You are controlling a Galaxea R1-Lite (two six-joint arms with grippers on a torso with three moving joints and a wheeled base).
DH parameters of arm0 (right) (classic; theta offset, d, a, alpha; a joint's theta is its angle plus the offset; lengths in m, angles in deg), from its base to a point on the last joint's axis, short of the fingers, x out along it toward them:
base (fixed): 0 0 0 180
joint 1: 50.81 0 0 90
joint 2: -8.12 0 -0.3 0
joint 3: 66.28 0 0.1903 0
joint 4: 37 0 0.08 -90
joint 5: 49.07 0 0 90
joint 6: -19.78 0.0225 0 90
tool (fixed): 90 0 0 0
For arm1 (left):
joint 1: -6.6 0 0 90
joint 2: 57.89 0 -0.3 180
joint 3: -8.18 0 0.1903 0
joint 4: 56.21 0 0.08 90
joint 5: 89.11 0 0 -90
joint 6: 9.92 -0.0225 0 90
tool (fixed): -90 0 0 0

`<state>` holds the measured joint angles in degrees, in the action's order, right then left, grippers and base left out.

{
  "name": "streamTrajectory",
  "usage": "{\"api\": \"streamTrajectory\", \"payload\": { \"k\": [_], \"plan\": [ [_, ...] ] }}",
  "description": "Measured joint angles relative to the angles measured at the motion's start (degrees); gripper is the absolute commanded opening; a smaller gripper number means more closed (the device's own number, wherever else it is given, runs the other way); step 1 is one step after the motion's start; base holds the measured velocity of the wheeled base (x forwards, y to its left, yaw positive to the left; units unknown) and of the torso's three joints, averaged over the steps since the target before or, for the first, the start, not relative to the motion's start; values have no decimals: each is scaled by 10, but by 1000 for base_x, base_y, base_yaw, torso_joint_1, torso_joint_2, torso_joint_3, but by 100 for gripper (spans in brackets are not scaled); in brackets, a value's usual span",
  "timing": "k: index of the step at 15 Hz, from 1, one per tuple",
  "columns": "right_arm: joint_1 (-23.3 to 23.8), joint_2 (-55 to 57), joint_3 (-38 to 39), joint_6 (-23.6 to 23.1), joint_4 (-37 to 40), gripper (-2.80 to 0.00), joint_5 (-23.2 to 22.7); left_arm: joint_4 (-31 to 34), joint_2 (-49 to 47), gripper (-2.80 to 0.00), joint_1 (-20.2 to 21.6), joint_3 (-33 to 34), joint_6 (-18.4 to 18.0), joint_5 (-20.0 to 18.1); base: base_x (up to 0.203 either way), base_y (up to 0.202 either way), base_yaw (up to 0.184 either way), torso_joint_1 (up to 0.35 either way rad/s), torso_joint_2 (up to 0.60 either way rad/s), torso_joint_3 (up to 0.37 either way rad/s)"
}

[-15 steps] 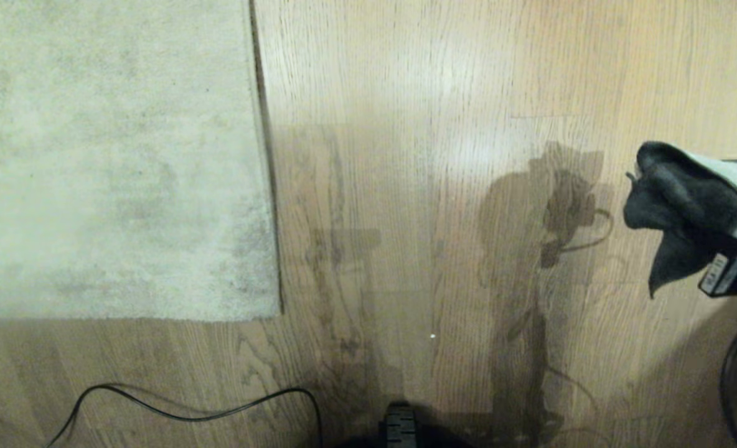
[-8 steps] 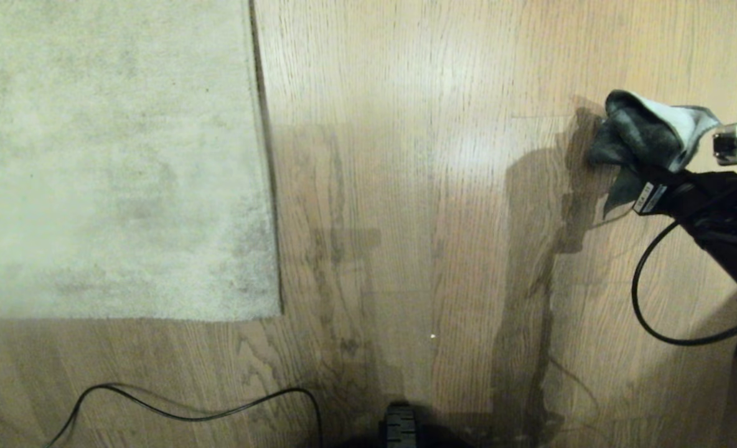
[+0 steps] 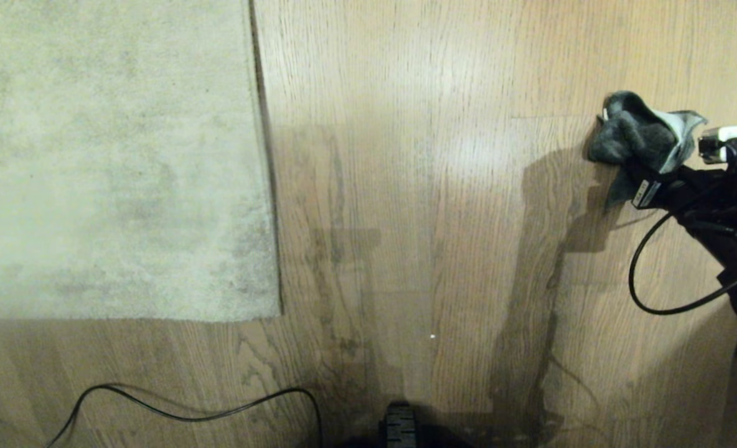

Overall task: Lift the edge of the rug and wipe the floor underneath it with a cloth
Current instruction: Put down the rag

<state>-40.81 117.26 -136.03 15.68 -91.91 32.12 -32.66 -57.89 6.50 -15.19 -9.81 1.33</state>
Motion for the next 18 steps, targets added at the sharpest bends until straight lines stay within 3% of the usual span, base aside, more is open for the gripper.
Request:
{"api": "streamTrajectory", "payload": {
  "k": [11, 18],
  "plan": [
    [4, -35, 7, -1, 31, 0, -9, 0, 0, -280, 0, 0, 0, 0, 0, 0, 0, 0, 0, 0],
    [4, -160, 121, -3, 74, 0, -14, 0, 0, -280, 0, 0, 0, 0, 0, 0, 0, 0, 0, 0]
  ]
}}
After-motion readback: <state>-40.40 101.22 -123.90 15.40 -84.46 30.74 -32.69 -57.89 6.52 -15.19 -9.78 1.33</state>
